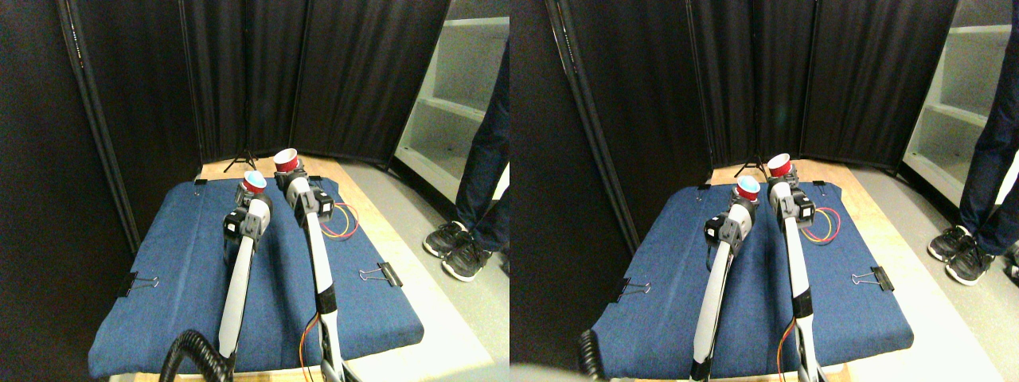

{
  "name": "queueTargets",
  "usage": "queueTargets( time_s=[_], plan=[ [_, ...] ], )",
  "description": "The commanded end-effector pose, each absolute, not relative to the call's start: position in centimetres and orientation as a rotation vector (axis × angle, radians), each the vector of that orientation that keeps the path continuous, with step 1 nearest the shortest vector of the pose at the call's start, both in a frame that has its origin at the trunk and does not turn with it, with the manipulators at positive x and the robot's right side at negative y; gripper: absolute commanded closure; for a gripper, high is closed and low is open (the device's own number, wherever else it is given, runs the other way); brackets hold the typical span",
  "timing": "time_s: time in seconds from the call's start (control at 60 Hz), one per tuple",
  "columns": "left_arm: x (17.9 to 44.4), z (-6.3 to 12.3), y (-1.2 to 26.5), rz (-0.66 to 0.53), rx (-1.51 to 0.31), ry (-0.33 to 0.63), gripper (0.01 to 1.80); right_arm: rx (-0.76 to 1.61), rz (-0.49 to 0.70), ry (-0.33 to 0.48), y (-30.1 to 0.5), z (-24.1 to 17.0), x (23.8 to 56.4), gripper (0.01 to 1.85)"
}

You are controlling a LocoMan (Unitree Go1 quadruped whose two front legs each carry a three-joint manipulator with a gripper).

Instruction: Pour (bimanual)

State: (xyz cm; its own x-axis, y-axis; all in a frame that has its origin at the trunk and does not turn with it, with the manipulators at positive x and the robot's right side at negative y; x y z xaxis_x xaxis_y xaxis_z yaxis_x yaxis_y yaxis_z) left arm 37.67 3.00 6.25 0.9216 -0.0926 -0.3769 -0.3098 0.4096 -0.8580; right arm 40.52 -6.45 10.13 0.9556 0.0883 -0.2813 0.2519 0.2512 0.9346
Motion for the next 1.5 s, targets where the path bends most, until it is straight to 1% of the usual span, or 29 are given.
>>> queueTargets(
  time_s=[0.017,0.1,0.2,0.383,0.417,0.45,0.483,0.517,0.55,0.717,0.833,0.85,0.933,0.95,1.0,1.067,1.283,1.417,1.5],
  plan=[
    [37.8,7.2,3.0,0.105,-1.181,0.358,1.48,1.322,-0.109,0.288,-6.6,10.3,41.0,1.53],
    [37.8,7.2,3.1,0.105,-1.184,0.355,1.48,1.393,-0.12,0.309,-6.8,10.0,41.1,1.53],
    [37.8,7.2,3.2,0.117,-1.185,0.333,1.48,1.482,-0.131,0.311,-7.1,9.7,41.2,1.53],
    [38.3,6.6,4.6,0.117,-1.159,0.299,1.48,1.482,-0.088,0.245,-7.8,8.7,41.1,1.53],
    [38.4,6.4,5.0,0.117,-1.156,0.296,1.48,1.472,-0.078,0.229,-7.9,8.5,41.1,1.53],
    [38.6,6.0,5.5,0.118,-1.149,0.291,1.48,1.453,-0.056,0.197,-8.1,8.1,41.1,1.53],
    [38.8,5.7,5.8,0.117,-1.147,0.286,1.48,1.437,-0.019,0.186,-8.3,7.7,41.3,1.53],
    [38.8,5.6,5.9,0.119,-1.149,0.284,1.48,1.43,-0.01,0.182,-8.4,7.6,41.3,1.53],
    [39.1,5.1,6.2,0.14,-1.163,0.277,1.48,1.407,-0.001,0.16,-8.5,7.1,41.3,1.53],
    [40.0,3.1,7.4,0.202,-1.207,0.27,1.48,1.397,-0.032,0.135,-8.7,5.7,41.0,1.53],
    [40.4,2.0,7.9,0.218,-1.234,0.276,1.48,1.398,-0.038,0.132,-8.8,4.9,41.0,1.53],
    [40.6,1.5,8.2,0.221,-1.243,0.285,1.48,1.38,-0.034,0.131,-8.9,4.5,41.0,1.53],
    [40.9,0.9,8.3,0.219,-1.24,0.286,1.48,1.383,-0.037,0.134,-9.0,4.0,41.0,1.53],
    [41.0,0.5,8.4,0.225,-1.237,0.285,1.48,1.382,-0.037,0.136,-9.1,3.6,40.9,1.53],
    [41.1,0.2,8.5,0.231,-1.235,0.28,1.48,1.389,-0.038,0.144,-9.1,3.3,40.9,1.53],
    [41.3,-0.1,8.6,0.246,-1.251,0.282,1.48,1.386,-0.046,0.135,-9.1,2.9,40.9,1.53],
    [41.2,-0.8,8.8,0.275,-1.263,0.263,1.48,1.418,-0.076,0.14,-9.4,2.0,40.7,1.53],
    [41.0,-0.9,8.8,0.28,-1.259,0.262,1.48,1.432,-0.11,0.152,-9.7,1.3,40.9,1.53],
    [40.8,-0.9,8.8,0.275,-1.243,0.259,1.48,1.446,-0.107,0.164,-9.9,0.8,41.1,1.53]
  ],
)
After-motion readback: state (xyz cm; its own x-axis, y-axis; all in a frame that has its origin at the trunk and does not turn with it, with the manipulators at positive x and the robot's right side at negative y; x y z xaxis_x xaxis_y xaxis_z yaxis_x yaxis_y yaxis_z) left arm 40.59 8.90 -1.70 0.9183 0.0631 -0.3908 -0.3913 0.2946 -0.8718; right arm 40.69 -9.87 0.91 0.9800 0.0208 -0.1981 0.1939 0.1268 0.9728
